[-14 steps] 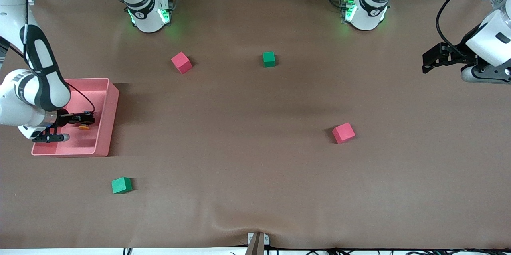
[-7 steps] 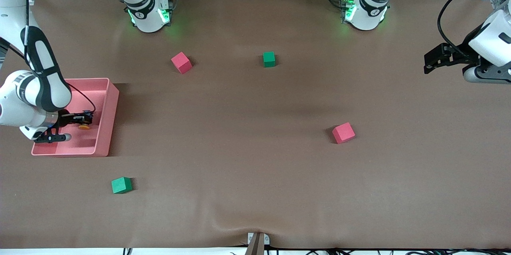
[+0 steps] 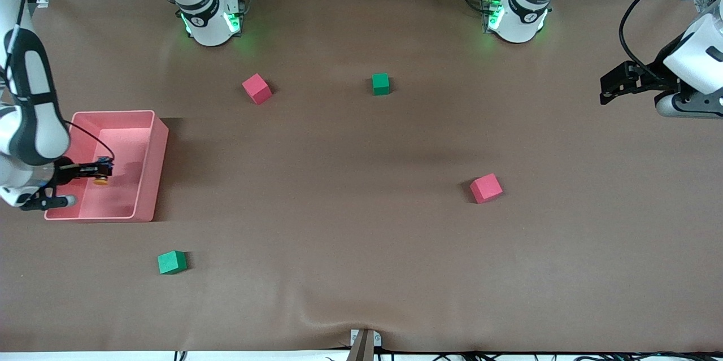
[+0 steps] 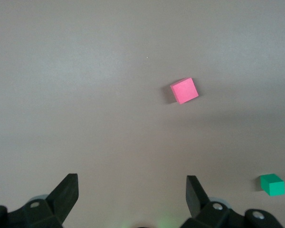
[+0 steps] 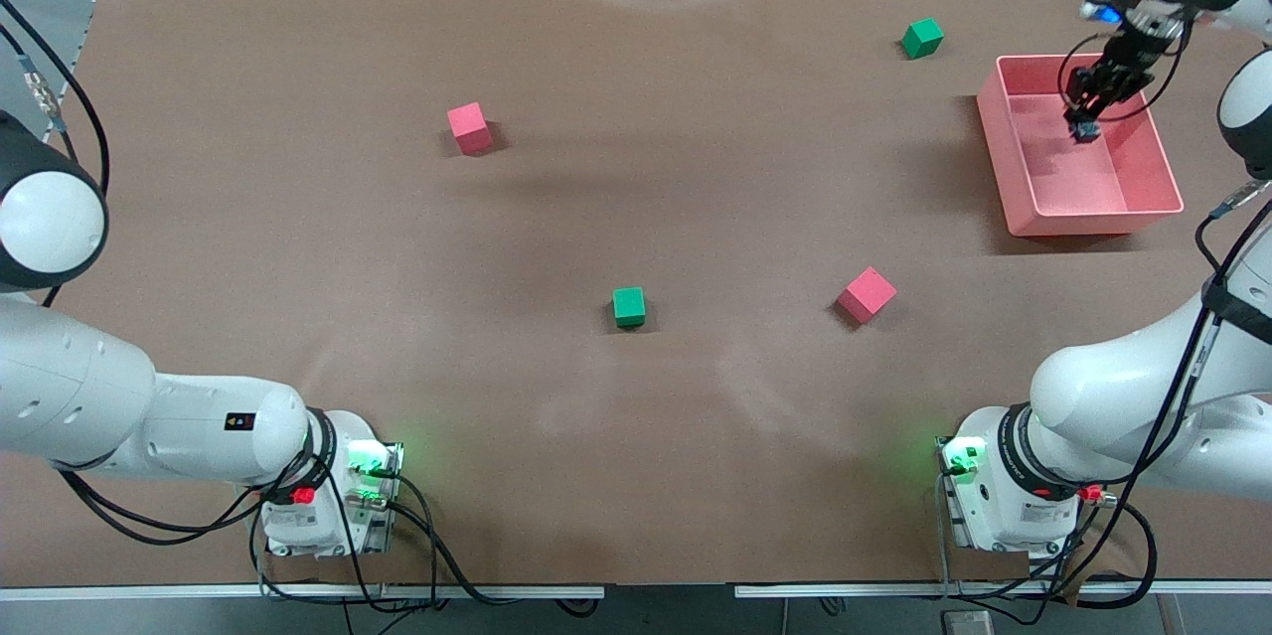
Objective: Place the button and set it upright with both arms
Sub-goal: 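Lift the button out of the tray with the right gripper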
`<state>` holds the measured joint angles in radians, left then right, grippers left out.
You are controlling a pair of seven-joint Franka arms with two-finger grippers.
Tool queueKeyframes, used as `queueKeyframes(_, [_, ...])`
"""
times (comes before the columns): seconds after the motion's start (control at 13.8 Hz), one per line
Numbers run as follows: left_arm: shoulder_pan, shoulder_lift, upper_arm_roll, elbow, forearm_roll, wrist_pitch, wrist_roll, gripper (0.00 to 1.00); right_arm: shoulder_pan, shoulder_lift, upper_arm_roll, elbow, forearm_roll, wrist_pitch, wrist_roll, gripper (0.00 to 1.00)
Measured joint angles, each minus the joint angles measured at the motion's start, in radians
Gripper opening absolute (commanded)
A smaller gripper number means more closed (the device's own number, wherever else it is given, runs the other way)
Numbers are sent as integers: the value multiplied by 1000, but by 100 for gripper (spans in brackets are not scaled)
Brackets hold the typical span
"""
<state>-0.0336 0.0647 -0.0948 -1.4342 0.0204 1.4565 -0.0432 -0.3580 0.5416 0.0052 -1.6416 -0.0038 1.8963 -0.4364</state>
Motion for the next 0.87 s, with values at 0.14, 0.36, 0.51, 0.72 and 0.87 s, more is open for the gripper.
queueKeyframes(0.14, [0,0,0,0,0,0,0,100,26,-9,7,107,2,-131,4,0])
queueKeyframes(0.36, [0,0,0,0,0,0,0,100,111,-15,17,236,4,-268,112,0])
queueKeyframes(0.51, [0,0,1,0,0,0,0,100,189,-15,27,282,27,-323,202,0])
queueKeyframes(0.72, [0,0,1,0,0,0,0,100,322,-11,34,309,111,-324,357,0])
queueKeyframes(0.87, [1,0,1,0,0,0,0,100,432,3,37,324,163,-283,427,0])
